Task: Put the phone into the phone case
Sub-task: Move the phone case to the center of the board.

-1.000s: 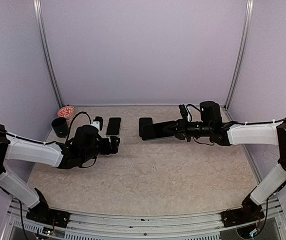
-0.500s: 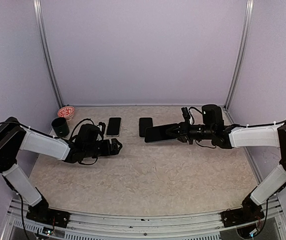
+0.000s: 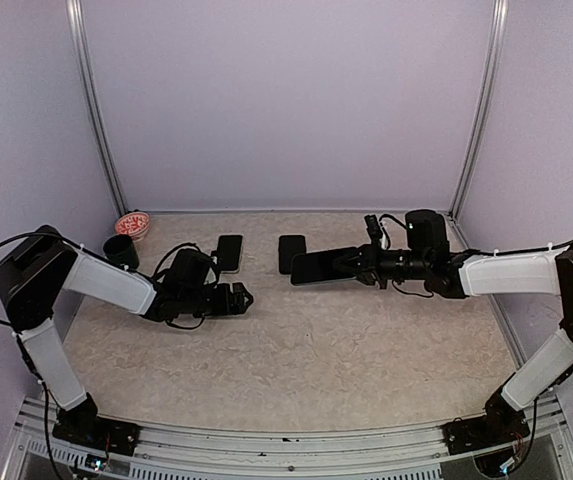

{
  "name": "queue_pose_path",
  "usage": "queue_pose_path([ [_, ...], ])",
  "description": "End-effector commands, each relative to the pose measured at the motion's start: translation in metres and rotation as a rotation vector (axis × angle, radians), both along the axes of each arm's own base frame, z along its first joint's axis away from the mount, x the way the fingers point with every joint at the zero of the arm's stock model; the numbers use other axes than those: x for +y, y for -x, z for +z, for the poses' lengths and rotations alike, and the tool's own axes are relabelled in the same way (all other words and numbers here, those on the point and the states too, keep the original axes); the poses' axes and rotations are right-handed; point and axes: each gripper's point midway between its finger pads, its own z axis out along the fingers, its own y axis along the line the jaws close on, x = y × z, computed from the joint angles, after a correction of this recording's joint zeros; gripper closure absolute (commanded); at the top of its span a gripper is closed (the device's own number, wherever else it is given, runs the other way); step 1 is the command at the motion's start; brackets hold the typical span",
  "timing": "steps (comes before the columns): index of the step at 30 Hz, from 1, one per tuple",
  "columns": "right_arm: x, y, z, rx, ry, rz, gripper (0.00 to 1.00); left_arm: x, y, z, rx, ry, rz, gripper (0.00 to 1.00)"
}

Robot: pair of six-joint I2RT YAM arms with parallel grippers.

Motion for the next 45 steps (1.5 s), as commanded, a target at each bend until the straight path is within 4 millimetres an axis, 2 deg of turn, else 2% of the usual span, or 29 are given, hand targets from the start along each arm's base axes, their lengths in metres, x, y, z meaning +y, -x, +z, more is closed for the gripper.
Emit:
queue_pose_path([
  [1,-0.005,-0.003,0.029,-0.083,-0.056,-0.012,1.0,-0.002,-0.006,-0.002,0.006,-0.017,-0.004,0.08],
  [7,-0.009,-0.004,0.033,-0.089,-0.059,-0.019,1.0,-0.009,-0.003,-0.007,0.033,0.011,-0.03,0.23],
  [13,-0.018,-0.007,0.039,-0.1,-0.06,-0.042,1.0,-0.025,0.007,-0.005,0.064,0.079,-0.068,0.24],
  [28,-0.053,-0.012,0.062,-0.153,-0.06,-0.121,1.0,-0.118,0.052,-0.005,0.146,0.184,-0.249,0.23],
  [34,-0.065,-0.012,0.069,-0.17,-0.061,-0.144,1.0,-0.149,0.061,0.01,0.163,0.244,-0.3,0.22],
  [38,-0.073,-0.013,0.077,-0.186,-0.067,-0.163,1.0,-0.181,0.074,0.021,0.178,0.277,-0.366,0.22],
  [41,-0.079,-0.013,0.084,-0.2,-0.072,-0.175,1.0,-0.202,0.081,0.021,0.193,0.295,-0.407,0.21],
  [45,-0.087,-0.012,0.089,-0.21,-0.067,-0.194,1.0,-0.212,0.081,0.02,0.196,0.304,-0.416,0.2],
])
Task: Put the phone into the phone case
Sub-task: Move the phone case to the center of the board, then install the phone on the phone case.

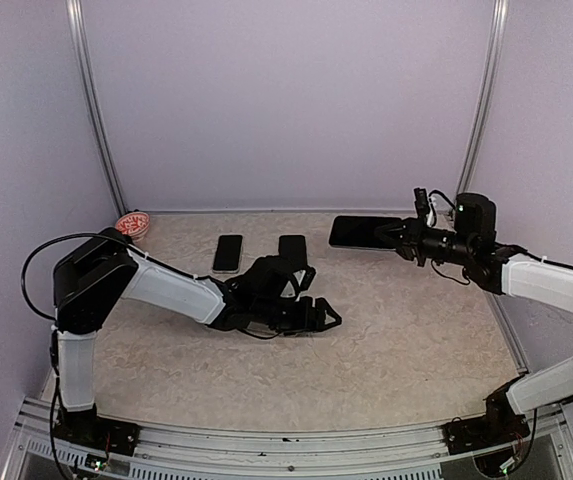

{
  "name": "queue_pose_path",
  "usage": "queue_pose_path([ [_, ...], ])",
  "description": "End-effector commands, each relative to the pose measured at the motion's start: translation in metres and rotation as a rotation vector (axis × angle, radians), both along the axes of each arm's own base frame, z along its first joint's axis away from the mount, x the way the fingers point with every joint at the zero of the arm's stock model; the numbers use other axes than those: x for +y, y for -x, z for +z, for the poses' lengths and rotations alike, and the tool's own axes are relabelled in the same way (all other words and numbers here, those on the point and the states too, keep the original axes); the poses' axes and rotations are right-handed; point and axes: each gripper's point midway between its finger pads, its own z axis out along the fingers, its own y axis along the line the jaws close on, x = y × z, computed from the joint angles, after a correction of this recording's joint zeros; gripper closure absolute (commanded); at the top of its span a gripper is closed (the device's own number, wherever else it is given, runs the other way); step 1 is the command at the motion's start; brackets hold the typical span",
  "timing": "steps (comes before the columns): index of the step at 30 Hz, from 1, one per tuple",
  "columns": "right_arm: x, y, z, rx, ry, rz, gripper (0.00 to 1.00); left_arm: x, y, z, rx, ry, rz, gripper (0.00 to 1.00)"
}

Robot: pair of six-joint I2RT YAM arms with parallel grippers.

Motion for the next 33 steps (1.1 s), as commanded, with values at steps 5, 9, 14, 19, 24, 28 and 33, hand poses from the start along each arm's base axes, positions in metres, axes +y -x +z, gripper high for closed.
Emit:
queue_pose_path([
  [5,-0.02,0.003,0.028,-0.088,-0.004,-0.044,1.0,0.005,-0.003,0.006,-0.004,0.004,0.01,0.15],
  [9,-0.025,0.002,0.031,-0.093,-0.003,-0.063,1.0,0.026,-0.011,0.027,-0.052,0.013,0.052,0.09],
  [14,-0.026,0.0,0.024,-0.078,0.003,-0.071,1.0,0.047,-0.017,0.067,-0.124,0.054,0.085,0.01],
  [19,-0.017,0.0,0.012,-0.062,-0.014,-0.028,1.0,0.07,-0.023,0.091,-0.175,0.056,0.134,0.01],
  [24,0.0,0.004,-0.003,-0.037,0.005,0.012,1.0,0.114,-0.036,0.101,-0.204,0.06,0.248,0.01],
  [28,0.019,0.006,-0.017,-0.005,0.014,0.05,1.0,0.153,-0.044,0.099,-0.182,0.089,0.331,0.01],
  [33,0.048,0.012,-0.032,0.039,-0.022,0.11,1.0,0.177,-0.049,0.092,-0.177,0.088,0.38,0.01],
])
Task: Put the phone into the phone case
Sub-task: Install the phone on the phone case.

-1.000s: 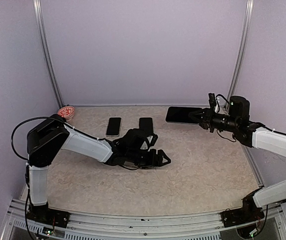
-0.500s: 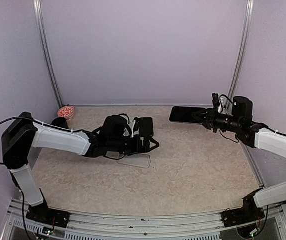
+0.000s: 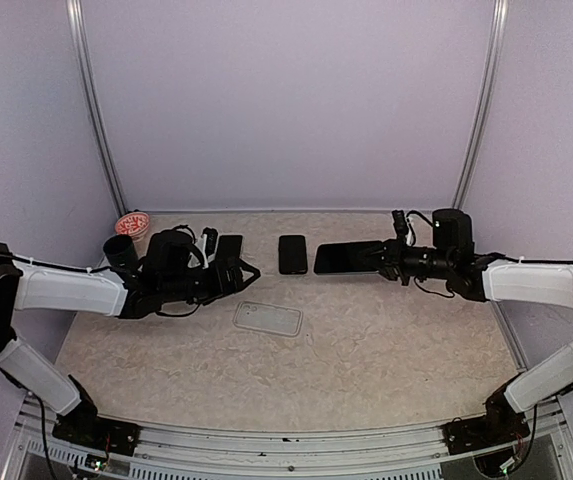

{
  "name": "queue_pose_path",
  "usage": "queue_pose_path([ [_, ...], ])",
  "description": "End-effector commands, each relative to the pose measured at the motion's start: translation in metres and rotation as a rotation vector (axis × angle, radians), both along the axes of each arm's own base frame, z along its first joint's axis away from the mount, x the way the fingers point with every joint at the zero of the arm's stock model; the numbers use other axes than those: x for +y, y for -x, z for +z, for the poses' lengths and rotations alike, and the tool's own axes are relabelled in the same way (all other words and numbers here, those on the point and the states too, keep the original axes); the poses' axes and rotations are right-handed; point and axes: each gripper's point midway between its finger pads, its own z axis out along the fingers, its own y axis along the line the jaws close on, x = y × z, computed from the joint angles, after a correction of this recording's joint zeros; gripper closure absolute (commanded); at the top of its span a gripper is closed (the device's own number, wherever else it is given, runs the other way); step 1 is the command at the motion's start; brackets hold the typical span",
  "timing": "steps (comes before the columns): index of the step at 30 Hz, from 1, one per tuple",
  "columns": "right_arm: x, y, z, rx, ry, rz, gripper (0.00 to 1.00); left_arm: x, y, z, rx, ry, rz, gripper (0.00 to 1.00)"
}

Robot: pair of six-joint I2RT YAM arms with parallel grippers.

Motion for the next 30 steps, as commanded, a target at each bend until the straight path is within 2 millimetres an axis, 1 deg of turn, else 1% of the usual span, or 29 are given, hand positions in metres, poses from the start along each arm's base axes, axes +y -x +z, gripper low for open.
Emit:
queue_pose_path([
  [1,0.026,0.001,0.011,-0.04,-0.071,0.048,1.0,0.013,-0.003,0.009,-0.029,0.047,0.03,0.01],
  [5,0.044,0.001,0.001,-0.017,-0.072,0.078,1.0,0.018,-0.003,0.0,-0.011,0.066,0.028,0.01],
  [9,0.062,0.002,-0.006,-0.005,-0.065,0.098,1.0,0.017,-0.003,-0.01,-0.003,0.066,0.016,0.01],
  [13,0.082,0.005,-0.019,0.03,-0.073,0.128,1.0,0.014,-0.002,-0.018,-0.001,0.078,-0.002,0.01],
  [18,0.105,0.009,-0.029,0.064,-0.102,0.169,1.0,0.019,-0.004,-0.03,0.01,0.079,0.007,0.01],
  [24,0.121,0.003,-0.035,0.074,-0.093,0.168,1.0,0.022,-0.008,-0.041,0.024,0.074,0.017,0.01],
  [30,0.129,0.0,-0.053,0.122,-0.091,0.156,1.0,0.022,-0.01,-0.053,0.045,0.085,0.022,0.01],
])
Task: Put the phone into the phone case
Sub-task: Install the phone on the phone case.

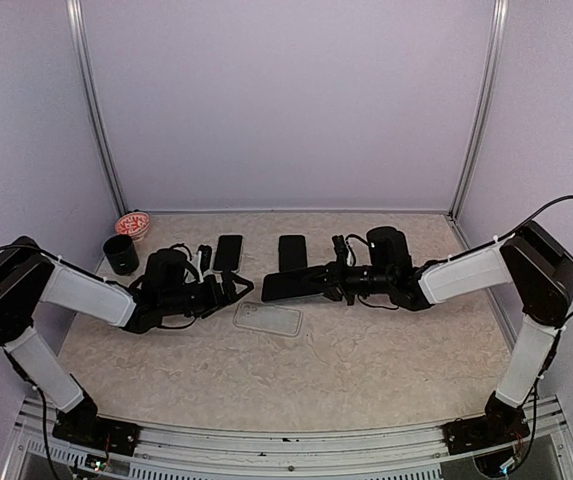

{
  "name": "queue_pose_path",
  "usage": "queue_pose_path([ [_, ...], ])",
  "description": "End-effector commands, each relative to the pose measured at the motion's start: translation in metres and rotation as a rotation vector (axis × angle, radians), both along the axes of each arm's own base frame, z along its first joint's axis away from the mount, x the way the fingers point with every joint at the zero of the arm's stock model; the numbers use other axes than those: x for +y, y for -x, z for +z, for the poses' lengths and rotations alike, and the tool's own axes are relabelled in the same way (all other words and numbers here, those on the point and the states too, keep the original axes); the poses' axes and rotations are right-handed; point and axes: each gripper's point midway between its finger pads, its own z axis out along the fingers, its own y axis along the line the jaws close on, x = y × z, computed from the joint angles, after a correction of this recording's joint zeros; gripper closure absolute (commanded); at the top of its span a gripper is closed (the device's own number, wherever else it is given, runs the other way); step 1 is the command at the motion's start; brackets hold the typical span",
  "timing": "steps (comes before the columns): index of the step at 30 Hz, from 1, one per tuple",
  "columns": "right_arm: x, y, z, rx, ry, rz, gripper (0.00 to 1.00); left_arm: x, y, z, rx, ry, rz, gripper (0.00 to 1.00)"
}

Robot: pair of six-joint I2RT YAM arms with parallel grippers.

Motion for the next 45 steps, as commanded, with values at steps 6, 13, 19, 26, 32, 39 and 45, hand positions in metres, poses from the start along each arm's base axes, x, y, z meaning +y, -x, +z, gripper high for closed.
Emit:
queue_pose_path([
  [6,0.027,-0.004,0.003,-0.005,-0.067,0.018,1.0,0.001,-0.002,-0.016,0.022,0.042,0.002,0.01],
  [13,0.035,-0.006,-0.004,0.006,-0.05,0.015,1.0,-0.003,0.001,-0.024,0.045,0.061,-0.015,0.01],
  [19,0.043,-0.004,-0.013,0.025,-0.046,0.017,1.0,-0.003,0.006,-0.029,0.059,0.083,-0.022,0.01],
  [26,0.049,-0.003,-0.021,0.041,-0.04,0.015,1.0,-0.004,0.013,-0.033,0.072,0.098,-0.027,0.01],
  [32,0.053,-0.001,-0.027,0.053,-0.035,0.014,1.0,-0.007,0.017,-0.038,0.08,0.096,-0.036,0.01],
  [39,0.056,0.002,-0.04,0.089,-0.043,0.016,1.0,-0.013,0.02,-0.041,0.088,0.109,-0.047,0.01],
  [45,0.056,0.002,-0.043,0.094,-0.038,0.017,1.0,-0.015,0.022,-0.042,0.092,0.11,-0.053,0.01],
])
